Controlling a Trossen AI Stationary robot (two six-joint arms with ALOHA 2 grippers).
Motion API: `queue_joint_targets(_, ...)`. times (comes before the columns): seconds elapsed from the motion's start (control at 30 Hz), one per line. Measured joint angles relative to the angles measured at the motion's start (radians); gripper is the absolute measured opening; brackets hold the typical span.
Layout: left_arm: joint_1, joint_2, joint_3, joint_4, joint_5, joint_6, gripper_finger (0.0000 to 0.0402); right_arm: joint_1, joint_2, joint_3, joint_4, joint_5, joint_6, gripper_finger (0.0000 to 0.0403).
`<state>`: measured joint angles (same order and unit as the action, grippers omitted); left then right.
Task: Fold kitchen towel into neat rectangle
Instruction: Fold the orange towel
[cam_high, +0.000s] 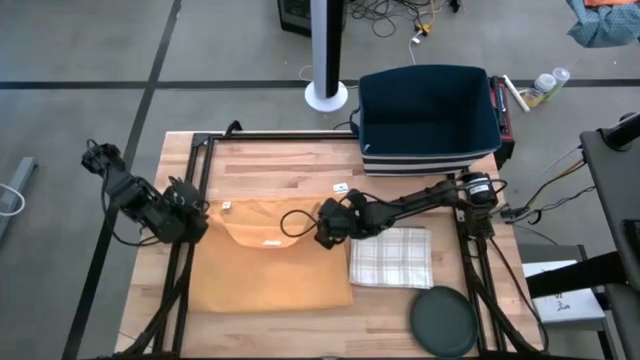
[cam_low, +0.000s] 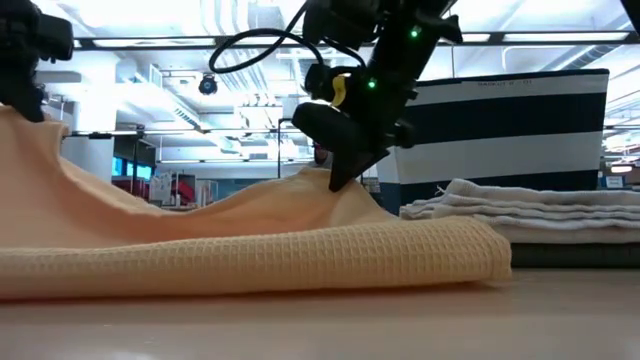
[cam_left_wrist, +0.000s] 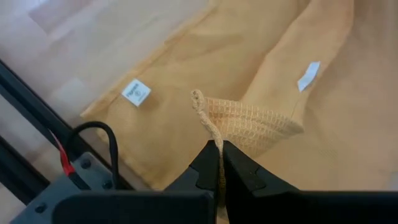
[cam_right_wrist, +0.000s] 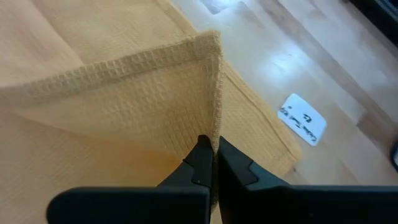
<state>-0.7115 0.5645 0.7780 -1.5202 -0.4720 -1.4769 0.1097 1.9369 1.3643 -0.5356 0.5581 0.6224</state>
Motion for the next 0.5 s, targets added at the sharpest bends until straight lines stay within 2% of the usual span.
queue_joint_targets(0.17,0.0,0.045,-0.002,-0.001,-0.041,-0.012,0.0,0.006,0.0,-0.001,-0.072,0.044,0.073,0.0)
queue_joint_targets(0.33,0.001,0.091,-0.003,-0.003,-0.068,-0.028,0.0,0.001,-0.001,-0.004,-0.077,0.051,0.074,0.0)
queue_joint_targets(0.5,0.016,0.127,-0.004,-0.004,-0.105,-0.033,0.0,-0.002,-0.001,-0.013,-0.078,0.117,0.065,0.0)
